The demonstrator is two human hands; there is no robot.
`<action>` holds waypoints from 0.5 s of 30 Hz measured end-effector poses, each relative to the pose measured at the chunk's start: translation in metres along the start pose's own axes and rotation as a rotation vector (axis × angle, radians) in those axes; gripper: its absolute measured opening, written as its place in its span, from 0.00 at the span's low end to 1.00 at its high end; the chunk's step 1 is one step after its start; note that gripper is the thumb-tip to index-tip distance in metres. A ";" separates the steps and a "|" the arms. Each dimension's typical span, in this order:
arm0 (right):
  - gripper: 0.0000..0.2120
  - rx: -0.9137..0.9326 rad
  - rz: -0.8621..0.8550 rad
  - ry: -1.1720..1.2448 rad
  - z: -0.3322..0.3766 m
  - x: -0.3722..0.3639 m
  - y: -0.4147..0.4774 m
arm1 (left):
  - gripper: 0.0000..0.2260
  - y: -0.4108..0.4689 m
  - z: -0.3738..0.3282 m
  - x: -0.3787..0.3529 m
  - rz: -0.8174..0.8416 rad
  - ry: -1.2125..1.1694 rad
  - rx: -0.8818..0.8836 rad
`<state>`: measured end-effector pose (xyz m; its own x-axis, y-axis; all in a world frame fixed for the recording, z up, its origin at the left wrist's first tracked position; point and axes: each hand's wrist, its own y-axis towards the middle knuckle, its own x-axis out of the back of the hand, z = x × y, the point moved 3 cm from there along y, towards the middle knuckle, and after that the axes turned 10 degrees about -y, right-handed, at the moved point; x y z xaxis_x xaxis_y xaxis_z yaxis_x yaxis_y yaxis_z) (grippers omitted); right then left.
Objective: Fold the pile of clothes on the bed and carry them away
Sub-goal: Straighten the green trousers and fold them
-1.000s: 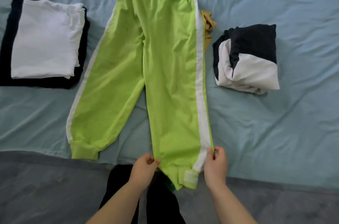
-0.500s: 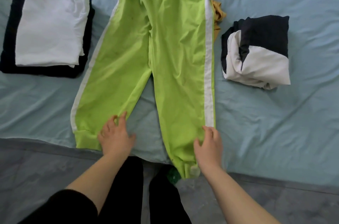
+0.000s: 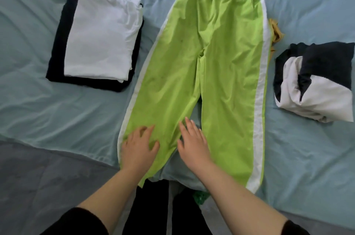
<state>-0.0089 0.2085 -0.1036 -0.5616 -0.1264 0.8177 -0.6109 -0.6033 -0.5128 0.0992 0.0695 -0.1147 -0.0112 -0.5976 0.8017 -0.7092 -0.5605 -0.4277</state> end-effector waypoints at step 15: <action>0.21 -0.106 0.068 -0.004 0.066 0.016 0.086 | 0.05 0.077 0.068 0.052 -0.074 -0.613 0.308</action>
<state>-0.0339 0.1028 -0.1179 -0.6017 -0.1675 0.7810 -0.6271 -0.5065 -0.5918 0.0923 -0.0433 -0.1344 0.4947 -0.7172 0.4908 -0.4594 -0.6952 -0.5528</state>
